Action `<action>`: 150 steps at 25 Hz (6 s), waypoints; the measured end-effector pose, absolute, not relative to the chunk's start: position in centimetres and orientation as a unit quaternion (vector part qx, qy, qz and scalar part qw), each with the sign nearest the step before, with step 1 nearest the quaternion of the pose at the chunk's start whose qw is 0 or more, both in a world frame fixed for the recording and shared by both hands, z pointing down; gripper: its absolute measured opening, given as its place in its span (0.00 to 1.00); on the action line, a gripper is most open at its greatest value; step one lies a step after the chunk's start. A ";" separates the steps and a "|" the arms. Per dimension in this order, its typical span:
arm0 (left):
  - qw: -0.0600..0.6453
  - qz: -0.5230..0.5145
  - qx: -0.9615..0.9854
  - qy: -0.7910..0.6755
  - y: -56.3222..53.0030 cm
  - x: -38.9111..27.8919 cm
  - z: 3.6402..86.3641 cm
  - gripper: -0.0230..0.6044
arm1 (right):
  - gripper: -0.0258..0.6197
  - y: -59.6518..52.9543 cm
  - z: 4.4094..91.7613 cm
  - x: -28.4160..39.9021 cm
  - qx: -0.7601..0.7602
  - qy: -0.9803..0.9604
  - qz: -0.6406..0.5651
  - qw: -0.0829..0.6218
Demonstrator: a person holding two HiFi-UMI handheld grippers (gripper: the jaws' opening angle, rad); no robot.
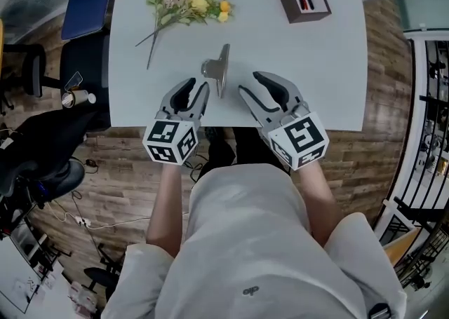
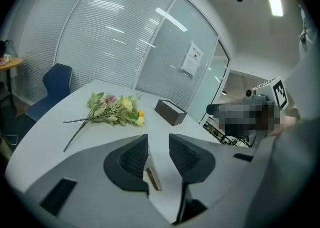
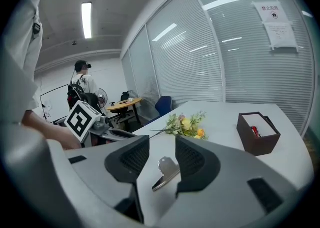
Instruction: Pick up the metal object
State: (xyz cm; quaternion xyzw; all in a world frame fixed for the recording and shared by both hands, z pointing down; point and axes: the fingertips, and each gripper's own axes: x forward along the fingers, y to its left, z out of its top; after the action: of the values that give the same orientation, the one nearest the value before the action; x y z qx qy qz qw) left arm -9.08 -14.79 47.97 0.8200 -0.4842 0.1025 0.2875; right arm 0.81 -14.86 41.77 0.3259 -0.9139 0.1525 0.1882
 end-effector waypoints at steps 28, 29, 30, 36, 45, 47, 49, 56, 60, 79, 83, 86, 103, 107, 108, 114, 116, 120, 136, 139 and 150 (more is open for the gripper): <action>0.362 0.169 0.791 -0.464 -18.5 -8.2 58.5 0.27 | 0.30 -19.1 45.5 0.3 0.305 -0.911 0.187 0.206; 0.365 0.169 0.789 -0.463 -18.6 -8.2 58.7 0.28 | 0.30 -19.2 45.6 0.3 0.305 -0.911 0.189 0.206; 0.369 0.168 0.788 -0.463 -18.6 -8.2 58.9 0.28 | 0.30 -19.2 45.6 0.3 0.304 -0.910 0.190 0.206; 0.385 0.162 0.785 -0.457 -19.2 -8.2 59.8 0.28 | 0.30 -19.4 46.2 0.3 0.301 -0.910 0.196 0.209; 0.398 0.162 0.780 -0.455 -19.5 -7.6 60.5 0.28 | 0.30 -19.5 46.5 0.4 0.299 -0.908 0.204 0.209; 0.399 0.163 0.779 -0.456 -19.4 -7.5 60.7 0.28 | 0.30 -19.5 46.6 0.4 0.299 -0.908 0.205 0.209; 0.399 0.164 0.779 -0.456 -19.5 -7.4 60.9 0.28 | 0.30 -19.6 46.6 0.5 0.300 -0.908 0.206 0.209; 0.395 0.169 0.778 -0.459 -19.8 -7.3 60.9 0.23 | 0.30 -19.7 46.8 0.9 0.300 -0.908 0.207 0.206; 0.399 0.165 0.777 -0.458 -19.7 -7.2 61.0 0.20 | 0.30 -19.6 46.7 0.9 0.298 -0.909 0.206 0.206; 0.423 0.122 0.780 -0.444 -19.7 -6.4 60.2 0.11 | 0.30 -19.5 46.5 1.4 0.300 -0.910 0.203 0.201; 0.425 0.119 0.781 -0.441 -19.7 -6.2 60.2 0.10 | 0.30 -19.2 46.5 1.7 0.307 -0.907 0.207 0.203; 0.426 0.115 0.783 -0.438 -19.7 -6.0 60.0 0.09 | 0.30 -19.0 46.4 1.8 0.307 -0.907 0.206 0.203; 0.401 0.129 0.805 -0.418 -18.5 -5.0 58.9 0.07 | 0.30 -17.2 45.3 2.3 0.325 -0.904 0.192 0.198; 0.389 0.129 0.812 -0.415 -17.8 -5.0 58.0 0.07 | 0.30 -16.4 44.8 2.6 0.332 -0.903 0.187 0.198; 0.384 0.130 0.815 -0.414 -17.7 -5.0 57.7 0.07 | 0.30 -16.2 44.7 2.6 0.334 -0.903 0.186 0.198; 0.350 0.133 0.831 -0.410 -15.9 -5.2 55.6 0.07 | 0.30 -14.8 43.8 3.0 0.348 -0.900 0.174 0.197; 0.340 0.131 0.836 -0.410 -15.1 -5.3 54.6 0.07 | 0.30 -14.4 43.6 3.3 0.357 -0.897 0.173 0.196; 0.320 0.124 0.844 -0.413 -13.5 -5.9 52.8 0.07 | 0.30 -13.5 43.1 3.4 0.363 -0.896 0.163 0.196; 0.227 0.121 0.867 -0.427 -8.0 -8.1 46.2 0.07 | 0.28 -9.5 40.9 1.4 0.370 -0.902 0.124 0.185; 0.208 0.121 0.870 -0.430 -7.6 -8.4 44.9 0.07 | 0.28 -9.0 40.6 1.2 0.371 -0.903 0.120 0.178; 0.155 0.101 0.872 -0.453 -7.7 -9.4 40.3 0.07 | 0.23 -8.2 38.3 -0.2 0.361 -0.915 0.095 0.154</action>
State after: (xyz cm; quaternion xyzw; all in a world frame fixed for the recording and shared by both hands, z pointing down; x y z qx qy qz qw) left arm -9.37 -7.68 40.31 0.8723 -0.4527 0.1014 0.1545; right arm -0.24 -8.19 38.32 0.3609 -0.9149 0.0947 0.1541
